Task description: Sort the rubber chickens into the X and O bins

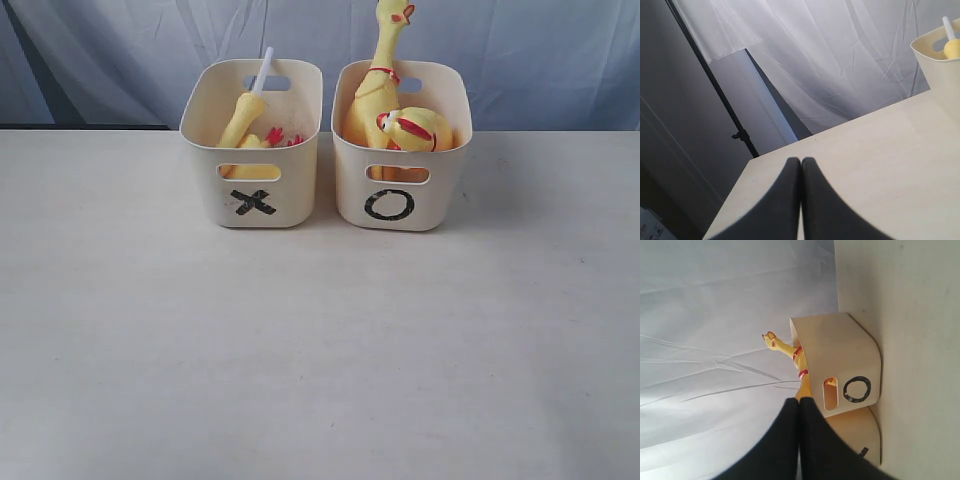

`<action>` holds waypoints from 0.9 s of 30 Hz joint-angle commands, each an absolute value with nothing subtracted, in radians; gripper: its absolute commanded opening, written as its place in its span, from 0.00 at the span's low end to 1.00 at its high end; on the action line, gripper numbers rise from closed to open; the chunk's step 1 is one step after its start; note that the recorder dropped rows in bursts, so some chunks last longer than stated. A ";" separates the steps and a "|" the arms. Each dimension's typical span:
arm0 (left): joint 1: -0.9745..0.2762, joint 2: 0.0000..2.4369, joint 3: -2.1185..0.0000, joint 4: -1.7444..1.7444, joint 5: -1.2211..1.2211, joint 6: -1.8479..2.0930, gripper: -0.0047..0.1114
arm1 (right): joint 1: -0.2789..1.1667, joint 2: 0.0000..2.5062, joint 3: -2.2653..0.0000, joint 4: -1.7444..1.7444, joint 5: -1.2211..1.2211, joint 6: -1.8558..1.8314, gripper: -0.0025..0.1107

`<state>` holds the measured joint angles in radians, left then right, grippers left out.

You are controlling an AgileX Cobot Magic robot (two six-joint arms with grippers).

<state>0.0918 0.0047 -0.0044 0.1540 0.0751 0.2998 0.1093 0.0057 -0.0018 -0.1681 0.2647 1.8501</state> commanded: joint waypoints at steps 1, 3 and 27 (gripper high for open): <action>0.097 0.000 0.000 0.155 0.075 0.295 0.04 | 0.110 0.000 0.000 -0.178 0.252 1.843 0.01; 0.097 0.000 0.000 0.155 0.075 0.295 0.04 | 0.110 0.000 0.000 -0.178 0.252 1.843 0.01; 0.097 0.000 0.000 0.155 0.075 0.295 0.04 | 0.112 0.000 0.000 -0.261 0.126 0.707 0.01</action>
<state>0.0918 0.0047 -0.0044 0.1540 0.0769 0.2998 0.1093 0.0057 -0.0018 -0.2476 0.1021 0.7326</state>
